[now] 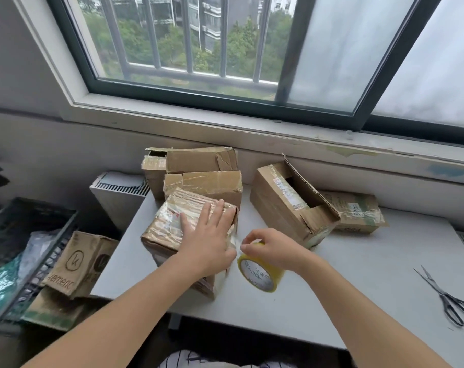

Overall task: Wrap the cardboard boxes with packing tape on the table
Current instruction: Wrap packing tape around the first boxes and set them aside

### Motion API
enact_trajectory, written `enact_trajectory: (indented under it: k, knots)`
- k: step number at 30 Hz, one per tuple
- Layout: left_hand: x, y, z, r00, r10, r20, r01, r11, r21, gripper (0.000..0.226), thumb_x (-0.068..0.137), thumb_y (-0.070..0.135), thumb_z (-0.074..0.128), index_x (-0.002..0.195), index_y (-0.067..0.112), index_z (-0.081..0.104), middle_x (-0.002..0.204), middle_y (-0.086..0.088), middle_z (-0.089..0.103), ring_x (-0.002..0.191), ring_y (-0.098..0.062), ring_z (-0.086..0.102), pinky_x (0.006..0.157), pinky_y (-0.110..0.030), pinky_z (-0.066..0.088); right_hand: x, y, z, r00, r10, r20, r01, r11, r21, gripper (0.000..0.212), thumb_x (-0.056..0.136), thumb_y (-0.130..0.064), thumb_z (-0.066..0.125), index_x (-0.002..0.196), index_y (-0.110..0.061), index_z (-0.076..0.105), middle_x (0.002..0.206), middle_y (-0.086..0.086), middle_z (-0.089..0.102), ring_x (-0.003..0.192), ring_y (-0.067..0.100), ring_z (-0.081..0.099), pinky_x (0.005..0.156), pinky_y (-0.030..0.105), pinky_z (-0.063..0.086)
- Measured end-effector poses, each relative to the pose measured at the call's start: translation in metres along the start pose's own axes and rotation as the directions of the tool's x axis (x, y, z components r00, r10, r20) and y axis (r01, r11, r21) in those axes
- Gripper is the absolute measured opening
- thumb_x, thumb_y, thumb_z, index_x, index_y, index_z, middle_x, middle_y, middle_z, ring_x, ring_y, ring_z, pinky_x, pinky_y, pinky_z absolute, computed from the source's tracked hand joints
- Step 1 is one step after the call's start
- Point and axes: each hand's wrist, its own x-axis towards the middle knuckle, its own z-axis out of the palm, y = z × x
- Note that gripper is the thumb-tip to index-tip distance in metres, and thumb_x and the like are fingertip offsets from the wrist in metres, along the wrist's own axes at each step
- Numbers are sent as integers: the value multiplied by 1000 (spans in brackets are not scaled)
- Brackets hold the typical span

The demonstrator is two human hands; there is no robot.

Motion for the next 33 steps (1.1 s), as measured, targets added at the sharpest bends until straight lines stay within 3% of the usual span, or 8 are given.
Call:
enact_trajectory:
  k: [6,9,13,20,25,29,31,33]
  knots:
    - [-23,3,5,984,-171,-47,172,985,26,80,97,71,36,159,48,-9,171,2,-16,157,-33,-15,111,-80,-4,-11,3,-4,998,24,-51,-15,984,175,18,96,-38,66,91,-25,78,80,-7,71,74,7,61,72,26,48]
    - [-30,6,7,977,-208,-42,209,978,24,80,98,68,40,157,50,-11,171,1,-19,157,-34,-16,112,-81,-3,-14,-4,-2,999,8,-35,2,963,268,15,93,-36,70,91,-25,80,78,-9,73,77,9,65,72,26,50]
    - [-26,10,11,972,-230,-55,232,973,22,73,101,60,36,158,51,-10,171,1,-19,157,-33,-17,113,-79,-5,-18,-11,-6,998,-24,-62,37,972,231,15,95,-34,67,91,-25,78,77,-10,70,77,10,64,67,25,46]
    - [-26,21,20,965,-237,-110,236,971,-26,63,104,56,25,159,51,-3,172,4,-14,157,-29,-15,114,-75,-9,-26,-17,-19,994,-83,-73,98,968,232,19,94,-32,65,91,-20,79,89,7,75,80,23,68,68,31,49]
    - [-27,17,22,955,-261,-143,252,965,-76,61,100,59,17,159,53,4,173,8,-7,159,-26,-9,116,-73,-8,-20,-31,-23,992,-110,-62,119,977,176,27,92,-34,63,92,-12,78,94,15,74,73,15,58,66,32,45]
    - [-27,18,21,946,-286,-154,267,954,-135,73,87,65,3,159,53,11,173,10,-3,159,-24,-8,116,-72,-11,-15,-43,-32,990,-140,-16,141,987,76,29,94,-35,63,92,-9,77,77,11,67,67,15,52,63,30,42]
    - [-26,16,24,945,-283,-163,264,956,-130,61,99,63,16,158,53,10,173,10,-4,159,-24,-8,116,-73,-11,-16,-37,-36,989,-144,10,143,988,59,25,94,-33,65,93,-13,79,73,0,64,68,14,53,64,28,43]
    - [-25,15,25,945,-278,-174,263,959,-108,57,104,58,26,158,54,8,173,9,-5,159,-25,-10,116,-73,-10,-21,-24,-35,992,-113,47,104,981,162,16,94,-32,68,94,-21,80,79,-6,69,74,10,60,66,24,47]
